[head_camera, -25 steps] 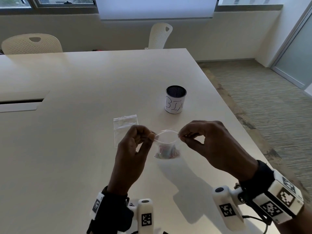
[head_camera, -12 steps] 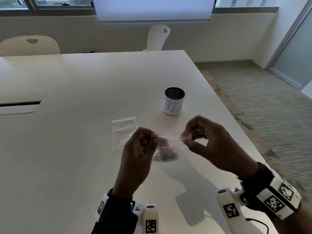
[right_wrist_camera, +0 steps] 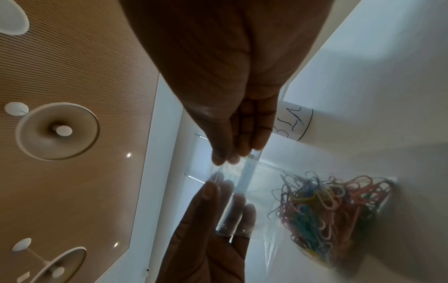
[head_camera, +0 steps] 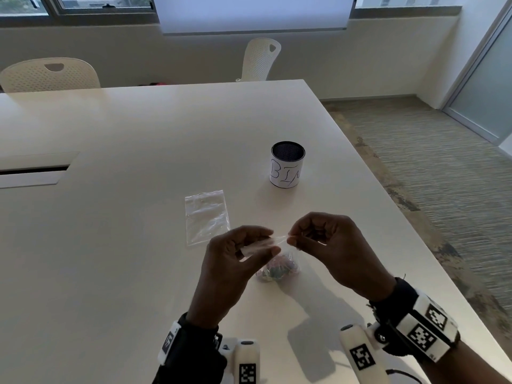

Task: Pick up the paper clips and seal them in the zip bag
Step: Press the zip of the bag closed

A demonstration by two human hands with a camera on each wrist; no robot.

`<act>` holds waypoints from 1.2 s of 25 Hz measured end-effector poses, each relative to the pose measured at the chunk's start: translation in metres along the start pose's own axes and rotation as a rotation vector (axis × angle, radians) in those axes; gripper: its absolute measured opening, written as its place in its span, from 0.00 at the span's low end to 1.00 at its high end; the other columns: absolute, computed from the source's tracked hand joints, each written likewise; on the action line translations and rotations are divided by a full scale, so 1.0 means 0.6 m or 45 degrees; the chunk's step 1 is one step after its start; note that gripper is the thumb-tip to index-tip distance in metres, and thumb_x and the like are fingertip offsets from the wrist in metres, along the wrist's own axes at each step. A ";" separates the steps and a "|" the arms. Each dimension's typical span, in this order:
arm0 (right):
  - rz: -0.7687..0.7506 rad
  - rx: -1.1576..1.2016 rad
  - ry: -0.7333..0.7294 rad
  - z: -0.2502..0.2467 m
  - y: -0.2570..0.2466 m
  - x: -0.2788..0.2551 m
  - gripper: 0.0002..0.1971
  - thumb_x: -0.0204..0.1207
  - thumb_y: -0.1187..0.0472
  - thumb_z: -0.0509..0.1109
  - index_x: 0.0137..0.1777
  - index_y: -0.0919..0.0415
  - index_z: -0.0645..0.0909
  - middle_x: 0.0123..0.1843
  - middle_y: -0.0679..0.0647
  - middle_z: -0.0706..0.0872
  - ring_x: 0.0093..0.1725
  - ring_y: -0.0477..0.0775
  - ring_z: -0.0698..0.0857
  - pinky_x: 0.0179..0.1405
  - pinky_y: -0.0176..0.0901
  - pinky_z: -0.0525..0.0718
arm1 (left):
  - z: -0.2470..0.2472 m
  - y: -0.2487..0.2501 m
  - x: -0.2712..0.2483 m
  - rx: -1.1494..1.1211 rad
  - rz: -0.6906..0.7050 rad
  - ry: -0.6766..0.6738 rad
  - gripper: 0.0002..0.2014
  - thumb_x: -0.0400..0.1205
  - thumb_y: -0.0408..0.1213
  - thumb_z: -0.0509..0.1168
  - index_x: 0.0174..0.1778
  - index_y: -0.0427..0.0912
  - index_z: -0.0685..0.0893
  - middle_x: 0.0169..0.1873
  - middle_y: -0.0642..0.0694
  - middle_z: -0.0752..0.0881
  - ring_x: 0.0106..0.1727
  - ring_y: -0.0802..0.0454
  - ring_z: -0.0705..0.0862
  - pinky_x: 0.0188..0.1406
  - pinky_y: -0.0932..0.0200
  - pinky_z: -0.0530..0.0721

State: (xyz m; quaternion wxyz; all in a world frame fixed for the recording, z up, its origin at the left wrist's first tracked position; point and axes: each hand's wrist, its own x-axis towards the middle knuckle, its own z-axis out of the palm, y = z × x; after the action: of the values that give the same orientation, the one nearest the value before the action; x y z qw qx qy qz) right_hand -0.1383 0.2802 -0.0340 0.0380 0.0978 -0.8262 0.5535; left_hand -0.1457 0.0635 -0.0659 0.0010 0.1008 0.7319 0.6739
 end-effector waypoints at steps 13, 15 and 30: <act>0.045 -0.088 -0.027 -0.008 0.011 0.007 0.02 0.77 0.62 0.81 0.45 0.56 0.91 0.40 0.53 0.94 0.43 0.57 0.92 0.51 0.51 0.90 | 0.004 -0.012 0.026 0.236 0.166 -0.007 0.04 0.79 0.33 0.82 0.46 0.45 0.99 0.41 0.53 0.95 0.45 0.55 0.94 0.47 0.64 0.90; 0.041 -0.112 -0.041 -0.006 0.010 0.008 0.03 0.78 0.64 0.80 0.44 0.57 0.90 0.39 0.53 0.93 0.42 0.56 0.91 0.50 0.49 0.89 | 0.007 -0.014 0.025 0.242 0.183 -0.010 0.03 0.79 0.31 0.81 0.45 0.44 0.98 0.40 0.53 0.94 0.43 0.56 0.93 0.45 0.68 0.88; 0.002 -0.066 0.020 -0.001 0.008 0.006 0.03 0.79 0.63 0.79 0.44 0.57 0.89 0.39 0.51 0.92 0.41 0.53 0.89 0.47 0.51 0.89 | 0.015 -0.020 0.025 0.230 0.233 -0.031 0.05 0.81 0.28 0.78 0.42 0.42 0.92 0.40 0.51 0.92 0.43 0.50 0.90 0.45 0.59 0.87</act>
State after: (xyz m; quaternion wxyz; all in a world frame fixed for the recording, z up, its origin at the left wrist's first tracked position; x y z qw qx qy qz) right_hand -0.1426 0.2825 -0.0377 0.0466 0.0918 -0.8401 0.5326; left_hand -0.1611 0.0736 -0.0766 -0.0607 0.1749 0.7772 0.6014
